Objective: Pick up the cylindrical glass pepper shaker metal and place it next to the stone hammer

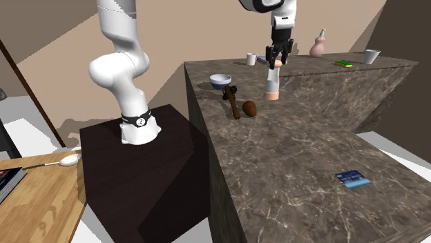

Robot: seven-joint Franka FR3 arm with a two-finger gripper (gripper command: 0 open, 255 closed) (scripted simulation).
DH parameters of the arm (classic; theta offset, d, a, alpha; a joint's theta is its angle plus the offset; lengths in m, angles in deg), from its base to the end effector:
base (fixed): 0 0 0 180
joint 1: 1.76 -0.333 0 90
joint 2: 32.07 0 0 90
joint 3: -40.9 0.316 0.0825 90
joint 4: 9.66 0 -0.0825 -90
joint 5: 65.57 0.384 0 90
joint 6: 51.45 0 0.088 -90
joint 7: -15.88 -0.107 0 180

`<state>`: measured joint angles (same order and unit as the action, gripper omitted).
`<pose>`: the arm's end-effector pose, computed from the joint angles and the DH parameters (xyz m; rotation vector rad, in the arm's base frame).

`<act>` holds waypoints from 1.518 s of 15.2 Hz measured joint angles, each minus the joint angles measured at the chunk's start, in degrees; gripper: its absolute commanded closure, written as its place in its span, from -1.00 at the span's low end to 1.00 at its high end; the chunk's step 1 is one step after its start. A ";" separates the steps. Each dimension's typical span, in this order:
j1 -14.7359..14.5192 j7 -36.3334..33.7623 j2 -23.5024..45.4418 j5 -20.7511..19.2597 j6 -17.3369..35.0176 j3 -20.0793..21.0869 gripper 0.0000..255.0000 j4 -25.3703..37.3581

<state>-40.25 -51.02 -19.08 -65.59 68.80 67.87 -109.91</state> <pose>0.2817 0.5684 0.4657 -2.9656 0.0636 0.0491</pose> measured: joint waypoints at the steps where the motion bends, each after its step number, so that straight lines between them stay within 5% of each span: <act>1: 0.02 0.08 0.20 -0.07 0.61 -0.05 1.00 -0.43; 18: -0.32 -0.19 2.87 -1.35 8.07 -0.52 1.00 -5.45; 19: -0.32 -0.19 2.87 -1.36 8.07 -0.52 -1.00 -5.45; 23: -0.32 -0.20 2.87 -1.36 8.08 -0.52 -1.00 -5.44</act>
<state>-40.57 -51.21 -16.21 -66.94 76.88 67.35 -115.36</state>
